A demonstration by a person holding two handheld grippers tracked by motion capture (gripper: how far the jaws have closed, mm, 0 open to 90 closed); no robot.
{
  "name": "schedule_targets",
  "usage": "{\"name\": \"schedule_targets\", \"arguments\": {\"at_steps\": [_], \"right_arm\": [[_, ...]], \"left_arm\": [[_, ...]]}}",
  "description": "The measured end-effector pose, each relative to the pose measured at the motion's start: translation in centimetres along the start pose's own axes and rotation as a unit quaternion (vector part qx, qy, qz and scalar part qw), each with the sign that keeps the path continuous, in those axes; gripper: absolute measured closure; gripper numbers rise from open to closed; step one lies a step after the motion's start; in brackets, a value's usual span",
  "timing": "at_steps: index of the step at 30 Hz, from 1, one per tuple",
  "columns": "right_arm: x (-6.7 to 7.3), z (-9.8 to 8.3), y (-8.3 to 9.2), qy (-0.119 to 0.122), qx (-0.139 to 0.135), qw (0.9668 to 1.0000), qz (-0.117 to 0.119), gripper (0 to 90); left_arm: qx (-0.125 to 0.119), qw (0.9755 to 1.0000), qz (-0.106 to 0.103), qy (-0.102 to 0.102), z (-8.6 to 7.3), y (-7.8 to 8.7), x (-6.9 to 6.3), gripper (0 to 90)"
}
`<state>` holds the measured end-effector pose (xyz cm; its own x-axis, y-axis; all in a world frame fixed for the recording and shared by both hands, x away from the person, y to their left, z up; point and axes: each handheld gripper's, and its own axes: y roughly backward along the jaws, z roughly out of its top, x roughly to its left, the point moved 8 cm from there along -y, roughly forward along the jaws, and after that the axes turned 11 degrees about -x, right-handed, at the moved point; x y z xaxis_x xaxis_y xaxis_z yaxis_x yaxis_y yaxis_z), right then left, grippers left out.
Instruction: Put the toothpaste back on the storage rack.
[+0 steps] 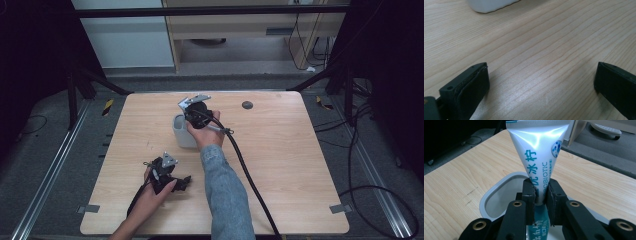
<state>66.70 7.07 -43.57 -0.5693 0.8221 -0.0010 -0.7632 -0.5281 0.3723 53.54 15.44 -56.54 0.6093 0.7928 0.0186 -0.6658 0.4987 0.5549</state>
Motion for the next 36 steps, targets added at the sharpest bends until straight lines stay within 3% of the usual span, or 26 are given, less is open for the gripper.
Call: {"name": "schedule_targets", "arguments": {"at_steps": [36], "right_arm": [[0.0,-0.1,1.1,-0.005,-0.001,1.0000,0.005,73.6]], "left_arm": [[0.000,1.0000,-0.001,-0.001,0.0,0.0,0.0,0.0]]}}
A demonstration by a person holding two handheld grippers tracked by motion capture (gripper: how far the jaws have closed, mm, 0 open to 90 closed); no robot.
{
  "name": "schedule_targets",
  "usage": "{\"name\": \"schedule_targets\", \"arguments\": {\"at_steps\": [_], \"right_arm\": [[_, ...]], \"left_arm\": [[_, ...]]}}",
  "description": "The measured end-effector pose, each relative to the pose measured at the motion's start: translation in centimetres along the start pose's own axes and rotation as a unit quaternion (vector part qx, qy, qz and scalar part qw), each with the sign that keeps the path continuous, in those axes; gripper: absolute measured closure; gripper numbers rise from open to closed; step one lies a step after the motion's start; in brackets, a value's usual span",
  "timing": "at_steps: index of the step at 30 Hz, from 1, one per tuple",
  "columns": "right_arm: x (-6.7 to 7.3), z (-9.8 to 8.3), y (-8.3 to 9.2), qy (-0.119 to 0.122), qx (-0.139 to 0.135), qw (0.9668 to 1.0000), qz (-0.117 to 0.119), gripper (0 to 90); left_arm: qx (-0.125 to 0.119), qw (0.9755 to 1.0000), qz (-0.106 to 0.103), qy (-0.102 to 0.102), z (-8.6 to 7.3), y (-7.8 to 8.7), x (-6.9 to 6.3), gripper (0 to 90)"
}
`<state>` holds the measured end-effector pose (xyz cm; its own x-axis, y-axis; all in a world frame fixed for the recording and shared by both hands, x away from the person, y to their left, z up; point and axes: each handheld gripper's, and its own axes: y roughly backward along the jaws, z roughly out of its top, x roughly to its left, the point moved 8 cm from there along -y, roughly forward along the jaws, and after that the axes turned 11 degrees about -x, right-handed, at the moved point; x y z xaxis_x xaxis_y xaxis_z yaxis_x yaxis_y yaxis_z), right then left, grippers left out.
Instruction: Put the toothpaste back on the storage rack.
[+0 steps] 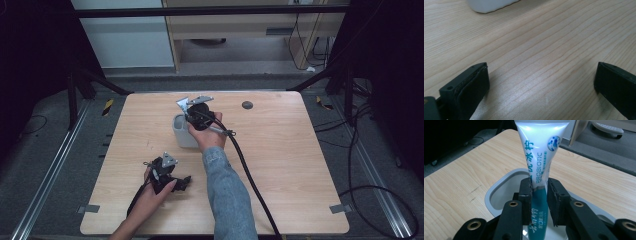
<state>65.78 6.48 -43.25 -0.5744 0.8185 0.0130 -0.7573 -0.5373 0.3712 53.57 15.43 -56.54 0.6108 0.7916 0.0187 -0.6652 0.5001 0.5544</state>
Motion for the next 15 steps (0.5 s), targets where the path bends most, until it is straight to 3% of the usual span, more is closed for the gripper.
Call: {"name": "schedule_targets", "arguments": {"at_steps": [15], "right_arm": [[-0.9,0.5,2.7,0.002,-0.005,0.9999,-0.009,71.9]], "left_arm": [[0.001,1.0000,0.000,0.000,0.0,0.0,0.0,0.0]]}}
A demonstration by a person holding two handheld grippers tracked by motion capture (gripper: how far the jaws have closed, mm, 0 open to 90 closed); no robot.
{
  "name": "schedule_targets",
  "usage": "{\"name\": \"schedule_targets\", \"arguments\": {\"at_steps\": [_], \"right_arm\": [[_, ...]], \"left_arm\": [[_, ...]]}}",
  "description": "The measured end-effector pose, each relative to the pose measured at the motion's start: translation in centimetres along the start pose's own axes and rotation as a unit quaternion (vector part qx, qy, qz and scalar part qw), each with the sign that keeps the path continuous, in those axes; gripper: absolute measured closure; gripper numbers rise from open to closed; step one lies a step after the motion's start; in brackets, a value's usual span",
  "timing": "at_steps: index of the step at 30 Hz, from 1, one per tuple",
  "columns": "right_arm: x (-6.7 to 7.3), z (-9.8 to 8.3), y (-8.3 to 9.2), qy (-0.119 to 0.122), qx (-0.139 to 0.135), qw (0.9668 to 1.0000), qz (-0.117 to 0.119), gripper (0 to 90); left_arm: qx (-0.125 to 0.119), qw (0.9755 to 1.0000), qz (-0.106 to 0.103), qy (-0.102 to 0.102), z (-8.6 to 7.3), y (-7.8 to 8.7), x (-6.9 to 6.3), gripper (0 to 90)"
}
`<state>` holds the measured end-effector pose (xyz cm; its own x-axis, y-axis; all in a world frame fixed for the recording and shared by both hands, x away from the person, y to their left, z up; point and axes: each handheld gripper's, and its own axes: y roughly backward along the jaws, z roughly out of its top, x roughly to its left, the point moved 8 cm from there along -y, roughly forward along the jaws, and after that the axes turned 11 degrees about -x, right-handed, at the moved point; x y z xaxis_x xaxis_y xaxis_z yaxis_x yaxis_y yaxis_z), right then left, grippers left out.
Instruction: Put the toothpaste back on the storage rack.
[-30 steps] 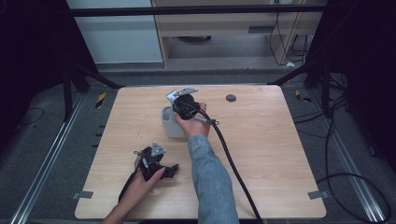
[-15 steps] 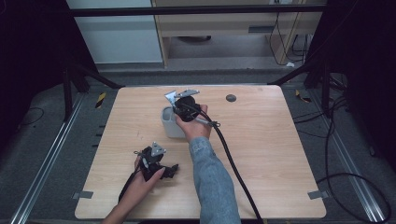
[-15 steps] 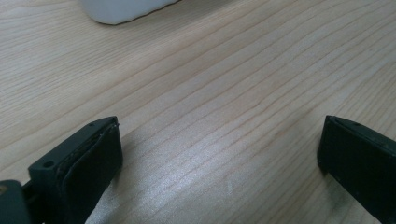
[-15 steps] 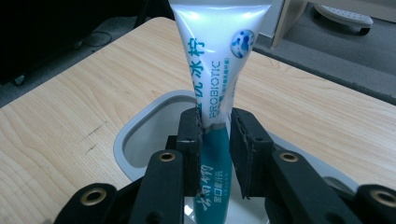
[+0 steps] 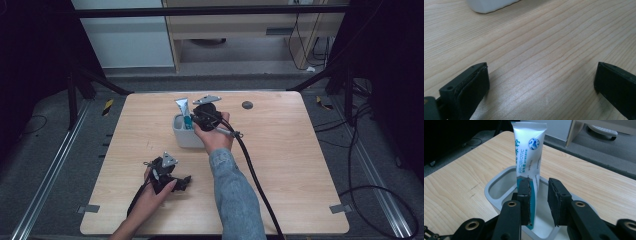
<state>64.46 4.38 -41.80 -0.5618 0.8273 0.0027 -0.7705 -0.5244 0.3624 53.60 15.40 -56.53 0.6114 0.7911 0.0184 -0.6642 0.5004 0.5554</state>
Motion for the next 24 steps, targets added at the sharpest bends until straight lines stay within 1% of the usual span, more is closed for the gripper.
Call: {"name": "schedule_targets", "arguments": {"at_steps": [1,2,3,4,5,6,8,9,11,12,13,14,15,16,17,18,19,20,22,23,24], "right_arm": [[-0.2,0.1,0.4,-0.001,-0.001,1.0000,0.001,70.5],[-0.2,0.1,0.4,-0.001,-0.001,1.0000,0.001,70.5],[-0.5,0.2,0.9,-0.002,-0.004,1.0000,-0.002,69.0],[-0.5,0.2,0.9,-0.002,-0.004,1.0000,-0.002,69.0],[-0.7,0.4,1.5,-0.008,-0.007,0.9999,-0.002,66.2],[-0.7,0.4,1.5,-0.008,-0.007,0.9999,-0.002,66.2],[-1.1,0.5,2.4,-0.007,-0.007,0.9999,-0.007,61.9],[-1.3,0.6,2.7,-0.015,-0.009,0.9998,-0.008,60.3],[-1.7,0.8,3.3,-0.023,-0.014,0.9996,-0.011,56.9],[-1.7,0.8,3.3,-0.023,-0.014,0.9996,-0.011,56.9],[-2.0,0.9,3.9,-0.025,-0.012,0.9995,-0.012,52.4],[-2.0,0.9,3.9,-0.025,-0.012,0.9995,-0.012,52.4],[-2.4,1.1,4.3,-0.028,-0.013,0.9994,-0.015,49.5],[-2.4,1.1,4.3,-0.028,-0.013,0.9994,-0.015,49.5],[-2.7,1.2,4.7,-0.028,-0.013,0.9993,-0.020,45.5],[-2.7,1.2,4.7,-0.028,-0.013,0.9993,-0.020,45.5],[-2.8,1.2,4.7,-0.028,-0.011,0.9993,-0.021,43.7],[-3.1,1.2,4.8,-0.024,-0.011,0.9993,-0.026,41.1],[-3.3,1.3,4.8,-0.025,-0.013,0.9993,-0.026,39.6],[-3.5,1.4,4.7,-0.030,-0.015,0.9991,-0.025,34.5],[-3.6,1.4,4.7,-0.030,-0.016,0.9991,-0.025,33.3]], "left_arm": [[0.000,1.0000,-0.003,-0.002,0.0,0.0,0.0,0.0],[0.000,1.0000,-0.003,-0.002,0.0,0.0,0.0,0.0],[0.000,1.0000,-0.006,-0.004,0.0,0.0,0.1,0.0],[0.000,1.0000,-0.007,-0.005,0.0,0.0,0.1,0.0],[0.000,0.9999,-0.010,-0.006,0.0,0.0,0.1,0.0],[0.000,0.9999,-0.010,-0.006,0.0,0.0,0.1,0.0],[0.000,0.9999,-0.011,-0.007,0.1,-0.1,0.1,0.0],[0.000,0.9999,-0.011,-0.007,0.1,-0.1,0.1,0.0],[0.000,0.9999,-0.011,-0.007,0.1,-0.1,0.1,0.0],[0.000,0.9999,-0.012,-0.007,0.1,-0.1,0.1,0.0],[0.000,0.9999,-0.011,-0.007,0.1,-0.1,0.0,0.0],[0.000,0.9999,-0.011,-0.007,0.1,-0.1,0.0,0.0],[0.000,0.9999,-0.011,-0.007,0.1,-0.1,0.1,0.0],[0.000,0.9999,-0.011,-0.007,0.1,-0.1,0.1,0.0],[0.000,0.9999,-0.010,-0.006,0.1,-0.1,0.1,0.0],[0.000,0.9999,-0.010,-0.006,0.1,-0.1,0.1,0.0],[0.000,0.9999,-0.010,-0.006,0.1,-0.1,0.1,0.0],[0.000,0.9999,-0.010,-0.006,0.1,-0.1,0.1,0.0],[0.000,0.9999,-0.010,-0.006,0.1,-0.1,0.0,0.0],[0.000,0.9999,-0.010,-0.006,0.1,-0.1,0.0,0.0],[0.000,0.9999,-0.010,-0.006,0.1,-0.2,0.0,0.0]]}}
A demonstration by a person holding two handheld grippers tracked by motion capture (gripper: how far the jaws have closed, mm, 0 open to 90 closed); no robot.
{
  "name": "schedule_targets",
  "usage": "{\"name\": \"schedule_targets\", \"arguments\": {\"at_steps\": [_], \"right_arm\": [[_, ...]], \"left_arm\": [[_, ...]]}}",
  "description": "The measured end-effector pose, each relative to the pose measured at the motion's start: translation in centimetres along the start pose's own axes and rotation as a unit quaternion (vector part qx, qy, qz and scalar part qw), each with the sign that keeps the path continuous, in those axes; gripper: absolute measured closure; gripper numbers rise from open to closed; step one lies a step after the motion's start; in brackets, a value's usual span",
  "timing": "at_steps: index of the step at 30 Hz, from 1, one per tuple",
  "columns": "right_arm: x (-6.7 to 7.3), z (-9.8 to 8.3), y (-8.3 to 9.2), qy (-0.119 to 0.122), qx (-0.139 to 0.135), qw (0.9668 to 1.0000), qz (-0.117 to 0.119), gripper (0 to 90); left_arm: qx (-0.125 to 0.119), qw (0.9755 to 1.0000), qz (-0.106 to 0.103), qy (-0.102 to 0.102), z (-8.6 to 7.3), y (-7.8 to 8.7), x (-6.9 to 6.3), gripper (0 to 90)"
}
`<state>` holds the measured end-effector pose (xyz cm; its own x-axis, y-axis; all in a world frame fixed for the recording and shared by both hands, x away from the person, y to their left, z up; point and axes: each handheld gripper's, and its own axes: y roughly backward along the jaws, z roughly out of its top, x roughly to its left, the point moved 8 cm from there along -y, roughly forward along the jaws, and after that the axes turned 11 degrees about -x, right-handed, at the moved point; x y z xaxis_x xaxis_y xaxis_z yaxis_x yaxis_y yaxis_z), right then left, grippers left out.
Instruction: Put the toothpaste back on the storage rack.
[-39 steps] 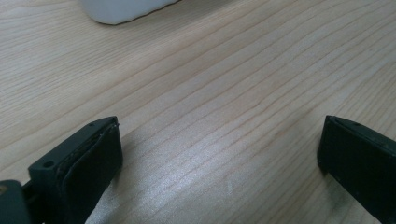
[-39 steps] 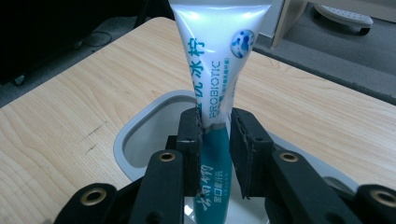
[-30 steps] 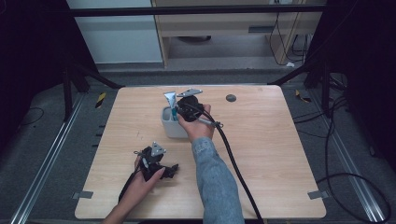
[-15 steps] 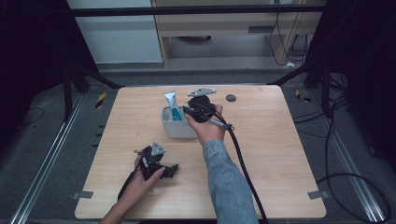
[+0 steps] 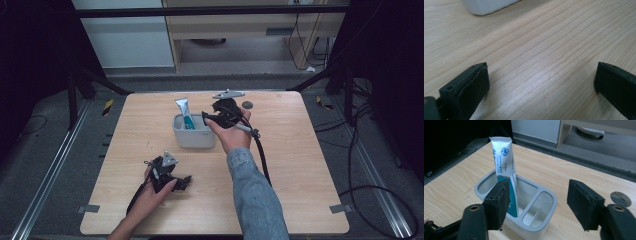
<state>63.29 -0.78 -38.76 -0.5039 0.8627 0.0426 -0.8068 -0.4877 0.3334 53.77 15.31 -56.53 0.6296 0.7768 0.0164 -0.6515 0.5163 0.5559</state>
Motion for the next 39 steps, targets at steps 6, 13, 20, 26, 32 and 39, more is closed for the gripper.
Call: {"name": "schedule_targets", "arguments": {"at_steps": [6,13,20,26,32,39], "right_arm": [[-0.8,0.1,0.1,0.007,0.000,1.0000,-0.003,21.6],[-1.8,-1.3,1.2,0.014,0.020,0.9996,-0.011,11.4],[-3.5,-2.5,2.8,0.011,-0.002,0.9994,-0.034,11.8],[-5.8,-3.6,3.8,0.002,0.002,0.9984,-0.057,11.8],[-7.1,-4.5,4.7,-0.003,0.001,0.9977,-0.067,11.4],[-8.4,-5.7,5.3,-0.003,0.007,0.9973,-0.073,10.6]], "left_arm": [[0.000,1.0000,0.001,0.000,0.0,0.0,0.0,0.0],[0.000,1.0000,0.001,-0.001,0.0,0.0,0.0,0.0],[-0.001,1.0000,-0.001,-0.002,-0.1,0.2,-0.2,0.0],[-0.001,1.0000,-0.002,-0.002,-0.2,0.2,-0.2,0.0],[-0.002,1.0000,-0.001,-0.002,-0.2,0.2,-0.2,0.0],[-0.002,1.0000,-0.002,-0.002,-0.2,0.2,-0.2,0.0]]}}
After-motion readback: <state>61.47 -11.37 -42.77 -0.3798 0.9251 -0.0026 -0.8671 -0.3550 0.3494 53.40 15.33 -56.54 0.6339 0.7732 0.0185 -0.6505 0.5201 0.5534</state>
